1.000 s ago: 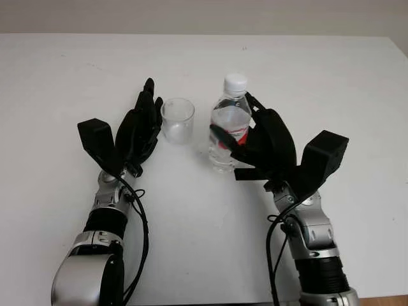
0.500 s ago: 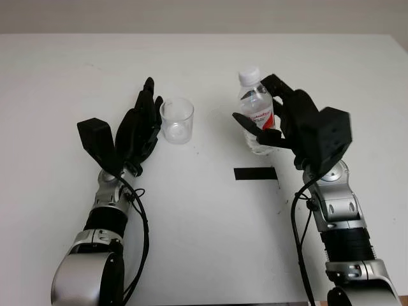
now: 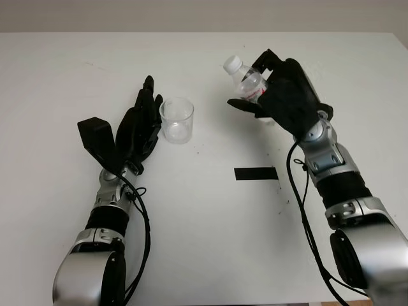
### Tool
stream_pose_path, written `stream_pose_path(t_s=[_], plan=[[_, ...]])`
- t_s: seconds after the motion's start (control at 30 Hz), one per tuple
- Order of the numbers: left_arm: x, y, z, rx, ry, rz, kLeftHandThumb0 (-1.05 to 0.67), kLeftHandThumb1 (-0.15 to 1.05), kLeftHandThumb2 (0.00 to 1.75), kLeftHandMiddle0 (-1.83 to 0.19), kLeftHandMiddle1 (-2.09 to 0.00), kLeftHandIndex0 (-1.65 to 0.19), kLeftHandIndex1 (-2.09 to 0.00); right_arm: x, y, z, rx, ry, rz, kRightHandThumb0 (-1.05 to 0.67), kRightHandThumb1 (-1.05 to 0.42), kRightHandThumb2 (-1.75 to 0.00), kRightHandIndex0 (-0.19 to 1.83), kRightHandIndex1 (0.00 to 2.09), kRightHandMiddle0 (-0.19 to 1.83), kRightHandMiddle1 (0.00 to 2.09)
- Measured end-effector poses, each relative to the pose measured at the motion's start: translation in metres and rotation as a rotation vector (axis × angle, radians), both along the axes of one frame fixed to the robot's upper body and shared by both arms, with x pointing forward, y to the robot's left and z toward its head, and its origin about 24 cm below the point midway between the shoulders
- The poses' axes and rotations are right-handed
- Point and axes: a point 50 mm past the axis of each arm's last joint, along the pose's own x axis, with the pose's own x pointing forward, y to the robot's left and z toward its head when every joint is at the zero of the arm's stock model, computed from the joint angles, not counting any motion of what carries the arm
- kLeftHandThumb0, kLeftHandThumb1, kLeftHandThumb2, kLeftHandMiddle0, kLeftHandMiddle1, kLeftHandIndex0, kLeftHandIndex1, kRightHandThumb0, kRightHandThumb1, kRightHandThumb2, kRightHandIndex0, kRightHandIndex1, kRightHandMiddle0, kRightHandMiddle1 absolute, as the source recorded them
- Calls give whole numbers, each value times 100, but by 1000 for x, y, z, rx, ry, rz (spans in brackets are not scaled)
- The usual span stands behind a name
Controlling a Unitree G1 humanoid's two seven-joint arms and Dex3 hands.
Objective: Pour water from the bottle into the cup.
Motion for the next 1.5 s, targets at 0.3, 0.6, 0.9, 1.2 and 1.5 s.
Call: stream_pose_path(t_s=[0.3, 0.6, 0.9, 1.2, 1.5], plan=[[-1, -3, 1, -11, -4, 4, -83, 105, 73, 19, 0, 19, 0, 5, 27, 16, -76, -104, 88, -26, -71, -80, 161, 209, 146, 209], [-2, -6, 0, -18, -10, 1, -83, 105, 72, 19, 0, 19, 0, 3, 45, 24, -141, -160, 174, -26, -82, -64, 151, 209, 137, 209], [-2, -7, 0, -25, -11, 0, -83, 105, 71, 19, 0, 19, 0, -4, 61, 18, -457, -320, 225, -26, -78, -66, 144, 209, 109, 209], [-2, -7, 0, -26, -13, 2, -84, 105, 71, 19, 0, 19, 0, -6, 65, 20, -655, -382, 254, -26, -83, -58, 140, 209, 84, 209], [-2, -7, -1, -35, -11, 5, -83, 105, 71, 19, 0, 19, 0, -4, 62, 22, -718, -397, 235, -28, -89, -46, 141, 209, 75, 209]])
